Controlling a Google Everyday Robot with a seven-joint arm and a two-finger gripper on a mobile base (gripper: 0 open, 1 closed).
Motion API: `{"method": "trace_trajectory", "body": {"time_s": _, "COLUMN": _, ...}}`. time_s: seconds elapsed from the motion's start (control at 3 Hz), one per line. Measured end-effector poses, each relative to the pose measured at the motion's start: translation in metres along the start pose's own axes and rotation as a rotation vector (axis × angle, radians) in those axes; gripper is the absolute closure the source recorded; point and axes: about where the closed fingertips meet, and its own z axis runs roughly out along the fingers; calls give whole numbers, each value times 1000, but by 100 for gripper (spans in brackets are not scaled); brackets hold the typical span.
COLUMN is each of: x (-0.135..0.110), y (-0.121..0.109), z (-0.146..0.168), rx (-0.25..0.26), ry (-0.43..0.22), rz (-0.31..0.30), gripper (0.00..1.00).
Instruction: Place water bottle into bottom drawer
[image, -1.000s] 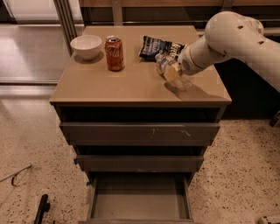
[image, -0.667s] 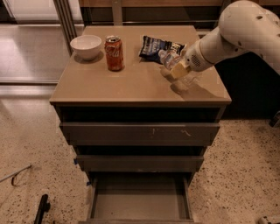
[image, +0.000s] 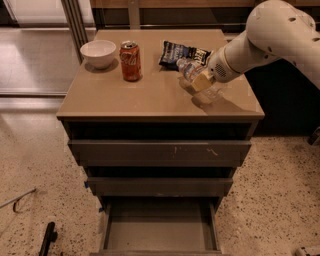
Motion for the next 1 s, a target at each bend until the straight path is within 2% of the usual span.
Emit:
{"method": "trace_trajectory", "body": {"time_s": 0.33, "x": 0, "y": 7, "z": -6, "rx": -43, "ry": -12, "rz": -77, "gripper": 100}}
{"method": "trace_trajectory", "body": {"time_s": 0.67, "x": -8, "y": 9, "z": -53, "rx": -169, "ry": -87, "rz": -230, "gripper": 100}}
{"method": "trace_trajectory", "body": {"time_s": 1.0, "x": -13, "y": 8, "z": -64, "rx": -162, "ry": -85, "rz": -277, "gripper": 100}}
